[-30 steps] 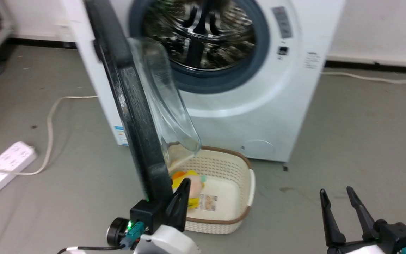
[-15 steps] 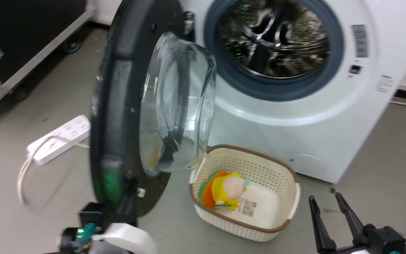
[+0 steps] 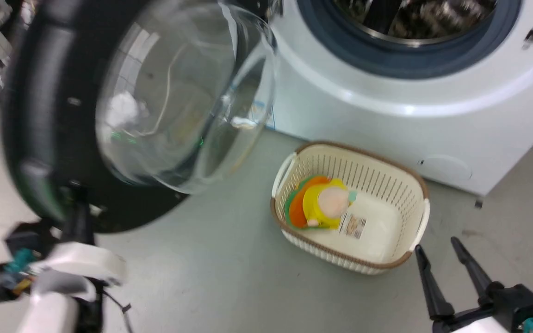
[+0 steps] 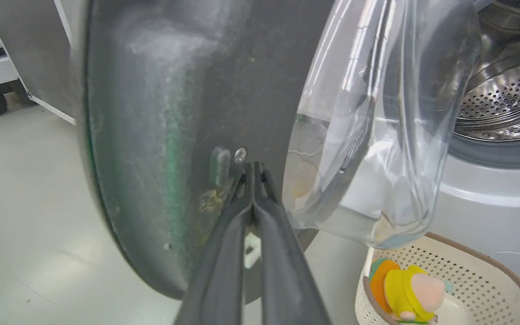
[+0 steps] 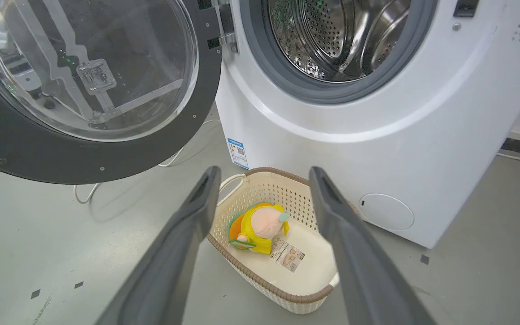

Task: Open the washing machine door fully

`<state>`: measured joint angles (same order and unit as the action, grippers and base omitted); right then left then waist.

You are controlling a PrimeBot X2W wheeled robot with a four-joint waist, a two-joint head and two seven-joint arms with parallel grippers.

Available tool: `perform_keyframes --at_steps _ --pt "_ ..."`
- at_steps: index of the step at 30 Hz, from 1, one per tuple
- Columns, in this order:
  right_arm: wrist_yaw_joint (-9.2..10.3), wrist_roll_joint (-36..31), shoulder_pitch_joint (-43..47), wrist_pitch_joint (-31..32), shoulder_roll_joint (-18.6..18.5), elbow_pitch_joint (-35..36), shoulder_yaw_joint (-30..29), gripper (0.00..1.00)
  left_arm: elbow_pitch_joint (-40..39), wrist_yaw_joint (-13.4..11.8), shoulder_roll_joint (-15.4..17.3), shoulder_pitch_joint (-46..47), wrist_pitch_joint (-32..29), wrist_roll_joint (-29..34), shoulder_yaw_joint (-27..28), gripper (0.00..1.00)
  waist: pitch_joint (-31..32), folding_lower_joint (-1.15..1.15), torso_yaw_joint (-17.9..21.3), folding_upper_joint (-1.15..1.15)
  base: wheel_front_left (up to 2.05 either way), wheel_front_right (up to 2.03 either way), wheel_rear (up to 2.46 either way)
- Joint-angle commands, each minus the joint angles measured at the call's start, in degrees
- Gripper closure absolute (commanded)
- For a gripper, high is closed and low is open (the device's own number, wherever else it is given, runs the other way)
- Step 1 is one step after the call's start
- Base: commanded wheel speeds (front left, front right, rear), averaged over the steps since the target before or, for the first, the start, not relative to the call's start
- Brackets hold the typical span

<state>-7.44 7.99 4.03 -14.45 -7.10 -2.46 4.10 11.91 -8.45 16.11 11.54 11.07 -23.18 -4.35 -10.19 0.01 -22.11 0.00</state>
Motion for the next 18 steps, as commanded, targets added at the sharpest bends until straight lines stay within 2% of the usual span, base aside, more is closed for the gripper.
perform_keyframes --at_steps 1,6,7,8,10,18 --pt "-0.05 -0.2 -0.9 0.2 -0.7 0.7 -0.1 0.0 0.8 -0.2 1.2 1.4 0.0 -0.3 1.1 1.0 -2.6 -0.01 -0.3 0.0 0.0 0.0 0.0" --pt "-0.05 0.1 -1.8 1.1 -2.6 2.4 -1.0 0.0 4.1 -0.3 4.5 5.3 -0.7 -2.7 5.2 1.0 -5.8 -0.01 0.0 0.0 0.0 0.0 0.0" --pt "-0.05 0.2 -2.1 1.5 -3.2 3.0 -1.2 0.0 5.8 0.3 6.0 6.9 -0.9 -3.7 6.7 1.0 -6.9 -0.01 0.2 0.0 0.0 0.0 0.0" --pt "-0.05 0.2 -2.1 1.5 -3.2 3.0 -1.2 0.0 5.8 0.3 6.0 6.9 -0.9 -3.7 6.7 1.0 -6.9 -0.01 0.2 0.0 0.0 0.0 0.0" --pt "-0.05 0.4 -2.5 1.9 -3.9 3.6 -1.3 0.0 9.0 1.2 8.0 9.3 -0.8 -4.3 7.7 1.0 -8.0 -0.01 0.7 0.0 0.0 0.0 0.0" --pt "-0.05 0.6 -3.3 2.2 -4.4 4.2 -1.6 0.0 16.3 3.7 10.0 14.1 1.2 -5.3 8.5 1.0 -9.4 -0.01 1.6 0.0 0.0 0.0 0.0"
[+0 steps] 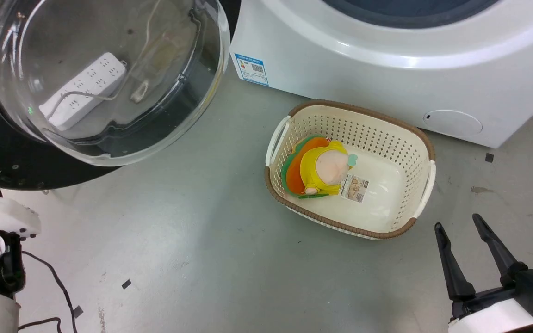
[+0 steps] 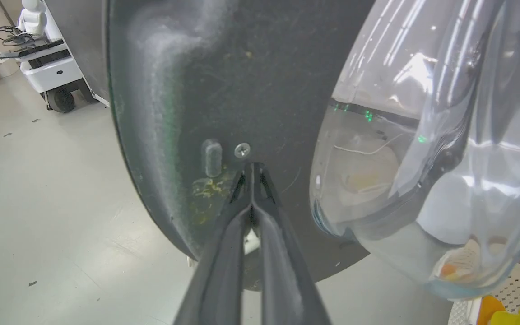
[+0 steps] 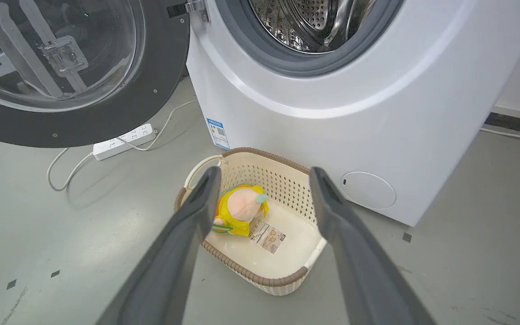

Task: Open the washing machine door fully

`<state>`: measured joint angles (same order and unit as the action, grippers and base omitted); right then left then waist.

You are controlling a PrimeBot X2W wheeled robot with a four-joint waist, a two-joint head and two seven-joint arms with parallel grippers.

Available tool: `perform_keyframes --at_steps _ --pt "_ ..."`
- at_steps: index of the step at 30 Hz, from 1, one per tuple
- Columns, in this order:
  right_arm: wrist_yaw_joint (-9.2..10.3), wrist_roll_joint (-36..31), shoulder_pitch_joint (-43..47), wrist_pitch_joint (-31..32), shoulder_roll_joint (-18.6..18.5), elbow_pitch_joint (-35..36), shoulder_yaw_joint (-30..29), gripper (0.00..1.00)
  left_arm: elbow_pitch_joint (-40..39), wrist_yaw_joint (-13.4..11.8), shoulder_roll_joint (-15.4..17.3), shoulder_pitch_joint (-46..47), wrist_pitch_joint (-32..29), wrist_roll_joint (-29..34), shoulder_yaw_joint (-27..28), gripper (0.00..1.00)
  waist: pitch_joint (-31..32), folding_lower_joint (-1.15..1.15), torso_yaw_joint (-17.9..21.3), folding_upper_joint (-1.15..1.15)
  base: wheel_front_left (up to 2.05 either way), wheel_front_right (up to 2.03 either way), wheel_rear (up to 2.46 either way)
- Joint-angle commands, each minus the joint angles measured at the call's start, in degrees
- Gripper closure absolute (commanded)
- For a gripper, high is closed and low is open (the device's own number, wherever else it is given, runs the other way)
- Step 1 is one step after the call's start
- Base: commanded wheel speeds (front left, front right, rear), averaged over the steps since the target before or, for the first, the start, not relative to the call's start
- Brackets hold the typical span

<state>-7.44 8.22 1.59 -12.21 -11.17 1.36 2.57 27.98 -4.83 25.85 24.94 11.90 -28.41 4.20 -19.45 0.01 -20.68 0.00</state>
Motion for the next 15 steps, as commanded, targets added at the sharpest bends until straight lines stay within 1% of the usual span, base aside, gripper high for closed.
perform_keyframes --at_steps 1,5,8,12,15 --pt "-0.05 0.4 -0.9 0.0 -0.3 0.4 -0.1 0.0 1.1 0.4 0.3 1.2 0.7 0.1 -0.2 1.0 -0.2 -0.01 0.2 0.0 0.0 0.0 0.0" --pt "-0.05 0.4 -1.2 -0.2 0.1 0.0 -0.1 0.0 2.9 1.5 0.3 2.5 1.9 1.2 -1.2 1.0 0.4 -0.01 0.9 0.0 0.0 0.0 0.0" --pt "-0.05 0.2 -1.4 -0.7 1.1 -0.7 -0.3 0.0 2.9 2.2 -0.2 2.1 2.5 2.8 -2.7 1.0 1.8 -0.01 1.7 0.0 0.0 0.0 0.0" --pt "-0.05 -0.3 -1.6 -1.5 3.0 -1.9 -1.1 0.0 0.3 2.8 -2.2 0.1 3.0 5.3 -4.9 1.0 4.7 -0.01 3.0 0.0 0.0 0.0 0.0" --pt "-0.05 -0.7 -1.9 -2.1 4.3 -3.0 -2.2 0.0 -3.7 3.1 -4.3 -2.7 3.1 7.0 -6.3 1.0 7.6 -0.01 4.7 0.0 0.0 0.0 0.0"
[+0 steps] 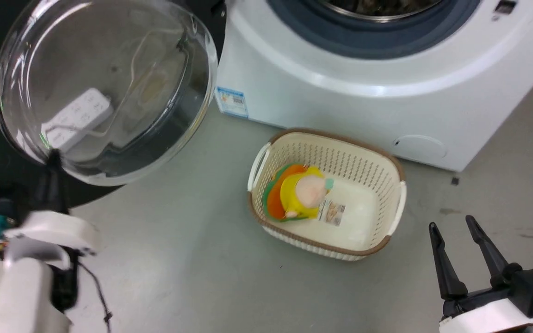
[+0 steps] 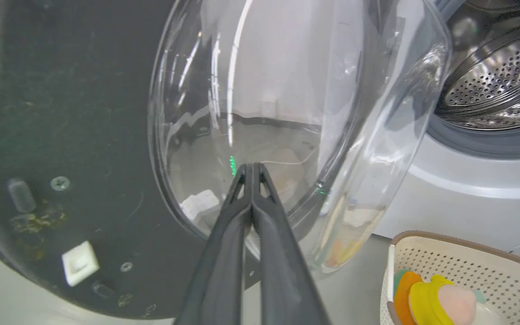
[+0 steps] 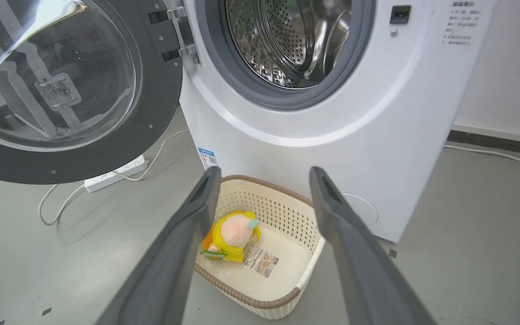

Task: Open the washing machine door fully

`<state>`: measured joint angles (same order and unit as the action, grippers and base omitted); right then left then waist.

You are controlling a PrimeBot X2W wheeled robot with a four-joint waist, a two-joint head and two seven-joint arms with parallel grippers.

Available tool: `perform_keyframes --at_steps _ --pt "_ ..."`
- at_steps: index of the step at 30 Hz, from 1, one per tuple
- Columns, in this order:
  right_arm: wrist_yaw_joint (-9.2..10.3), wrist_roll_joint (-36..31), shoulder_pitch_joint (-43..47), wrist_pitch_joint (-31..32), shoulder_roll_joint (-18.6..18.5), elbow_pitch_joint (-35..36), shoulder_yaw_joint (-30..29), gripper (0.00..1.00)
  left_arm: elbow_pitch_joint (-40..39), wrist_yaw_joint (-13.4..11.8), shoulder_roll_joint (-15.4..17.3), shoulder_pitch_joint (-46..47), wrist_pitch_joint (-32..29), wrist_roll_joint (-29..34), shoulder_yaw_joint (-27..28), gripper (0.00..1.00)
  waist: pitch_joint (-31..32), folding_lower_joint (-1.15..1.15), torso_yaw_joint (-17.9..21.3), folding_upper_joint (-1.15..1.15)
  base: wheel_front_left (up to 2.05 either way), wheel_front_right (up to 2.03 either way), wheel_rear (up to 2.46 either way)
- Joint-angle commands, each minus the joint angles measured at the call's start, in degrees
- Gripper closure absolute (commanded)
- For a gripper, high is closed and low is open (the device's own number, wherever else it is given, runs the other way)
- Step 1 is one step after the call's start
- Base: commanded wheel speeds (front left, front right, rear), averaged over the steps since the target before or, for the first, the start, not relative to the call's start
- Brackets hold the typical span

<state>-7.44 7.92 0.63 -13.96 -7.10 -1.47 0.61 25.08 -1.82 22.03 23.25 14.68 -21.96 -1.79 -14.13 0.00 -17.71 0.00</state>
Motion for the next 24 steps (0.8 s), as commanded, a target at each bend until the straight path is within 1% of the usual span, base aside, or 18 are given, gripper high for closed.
perform_keyframes --at_steps 1,6,11,16,20,24 --pt "-0.05 -0.5 -1.1 -0.5 0.7 -0.4 -0.7 0.0 -2.6 0.0 -1.4 -2.2 0.3 1.2 -0.8 1.0 3.2 0.0 2.4 0.0 0.0 0.0 0.0" --pt "-0.05 -1.2 -1.2 -0.9 2.2 -1.1 -2.9 0.0 -10.9 -0.2 -5.1 -9.1 0.3 2.9 -1.4 1.0 7.6 0.0 5.9 0.0 0.0 0.0 0.0" --pt "-0.05 -1.8 -0.8 -1.0 3.1 -1.1 -3.4 0.0 -16.3 -0.9 -8.6 -15.5 0.3 4.5 -2.5 1.0 11.0 0.0 9.7 0.0 0.0 0.0 0.0" --pt "-0.05 -2.2 0.6 -1.0 3.7 -0.4 -3.4 0.0 -19.6 -2.3 -11.7 -20.3 0.3 7.1 -4.2 1.0 13.1 0.0 12.6 0.0 0.0 0.0 0.0" --pt "-0.05 -2.4 1.8 -1.0 4.0 -0.3 -2.8 0.0 -21.0 -2.7 -14.1 -23.4 0.3 8.2 -5.2 1.0 14.3 0.0 14.3 0.0 0.0 0.0 0.0" --pt "-0.05 -2.3 2.3 -1.0 4.1 -0.4 -2.5 0.0 -21.3 -3.0 -15.3 -25.4 0.3 9.7 -6.1 1.0 14.5 0.0 15.7 0.0 0.0 0.0 0.0"
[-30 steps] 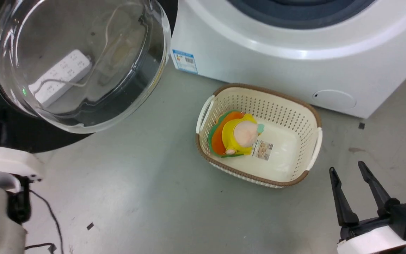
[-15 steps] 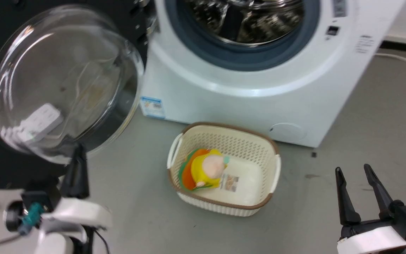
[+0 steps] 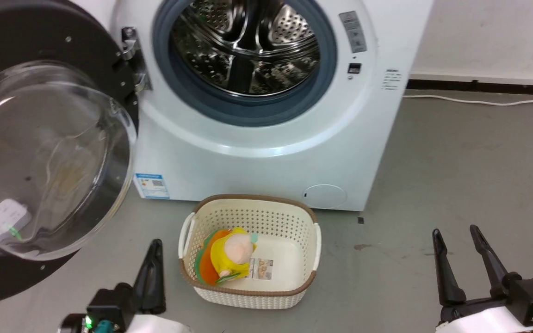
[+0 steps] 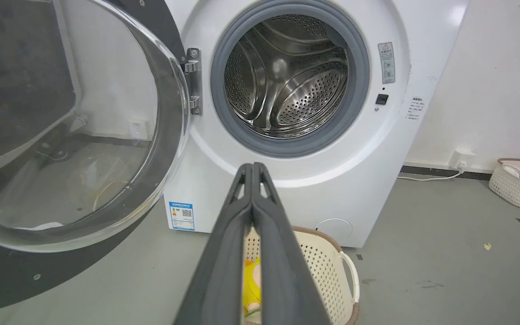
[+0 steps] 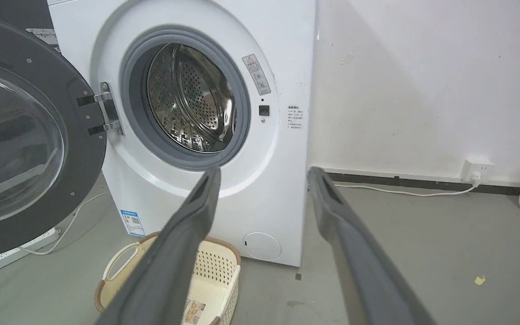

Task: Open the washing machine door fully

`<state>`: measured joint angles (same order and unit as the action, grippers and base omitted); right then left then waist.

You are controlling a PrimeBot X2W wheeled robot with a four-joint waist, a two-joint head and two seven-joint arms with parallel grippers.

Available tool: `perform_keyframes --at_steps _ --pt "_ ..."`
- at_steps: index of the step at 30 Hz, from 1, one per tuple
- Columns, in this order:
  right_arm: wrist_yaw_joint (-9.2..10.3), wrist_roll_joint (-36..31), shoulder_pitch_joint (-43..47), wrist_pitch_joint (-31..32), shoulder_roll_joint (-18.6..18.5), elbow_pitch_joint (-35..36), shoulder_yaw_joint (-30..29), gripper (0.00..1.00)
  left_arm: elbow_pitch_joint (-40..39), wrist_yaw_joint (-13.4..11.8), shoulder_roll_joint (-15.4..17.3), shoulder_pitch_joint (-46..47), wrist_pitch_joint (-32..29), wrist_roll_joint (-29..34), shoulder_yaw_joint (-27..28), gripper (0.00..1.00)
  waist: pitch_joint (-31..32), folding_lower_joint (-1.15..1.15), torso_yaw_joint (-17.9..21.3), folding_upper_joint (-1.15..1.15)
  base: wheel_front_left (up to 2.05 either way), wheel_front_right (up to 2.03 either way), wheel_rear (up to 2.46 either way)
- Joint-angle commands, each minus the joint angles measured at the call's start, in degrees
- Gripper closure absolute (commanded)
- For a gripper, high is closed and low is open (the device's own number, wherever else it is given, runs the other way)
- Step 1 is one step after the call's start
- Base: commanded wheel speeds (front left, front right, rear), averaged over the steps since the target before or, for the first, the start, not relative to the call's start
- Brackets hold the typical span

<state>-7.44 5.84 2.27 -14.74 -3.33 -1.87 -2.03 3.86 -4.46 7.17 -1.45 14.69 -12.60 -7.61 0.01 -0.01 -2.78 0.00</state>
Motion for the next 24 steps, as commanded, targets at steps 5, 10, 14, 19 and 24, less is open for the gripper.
perform_keyframes --at_steps 5,10,14,19,24 --pt "-0.05 -0.2 1.1 -0.3 0.4 -0.5 0.5 0.0 0.0 -1.4 -1.7 -2.0 0.3 2.0 -0.8 0.0 0.8 0.01 1.9 0.0 0.0 0.0 0.0" --pt "-0.05 -0.1 1.6 -0.3 0.4 -1.4 1.0 0.0 0.7 -1.5 -2.3 -2.8 0.3 3.1 -1.7 0.0 1.0 0.01 2.3 0.0 0.0 0.0 0.0" --pt "-0.05 0.2 1.7 -0.3 0.4 -2.2 1.3 0.0 1.5 -0.9 -2.6 -2.9 0.3 3.9 -2.1 0.0 1.0 0.01 2.2 0.0 0.0 0.0 0.0" --pt "-0.05 0.4 1.6 -0.3 0.4 -3.4 1.4 0.0 2.1 -0.4 -2.7 -2.6 0.3 5.0 -2.0 0.0 1.0 0.01 2.0 0.0 0.0 0.0 0.0" --pt "-0.05 0.5 1.2 -0.3 0.4 -3.9 1.3 0.0 2.2 -0.2 -2.9 -2.3 0.3 5.3 -1.4 0.0 1.2 0.01 2.1 0.0 0.0 0.0 0.0"
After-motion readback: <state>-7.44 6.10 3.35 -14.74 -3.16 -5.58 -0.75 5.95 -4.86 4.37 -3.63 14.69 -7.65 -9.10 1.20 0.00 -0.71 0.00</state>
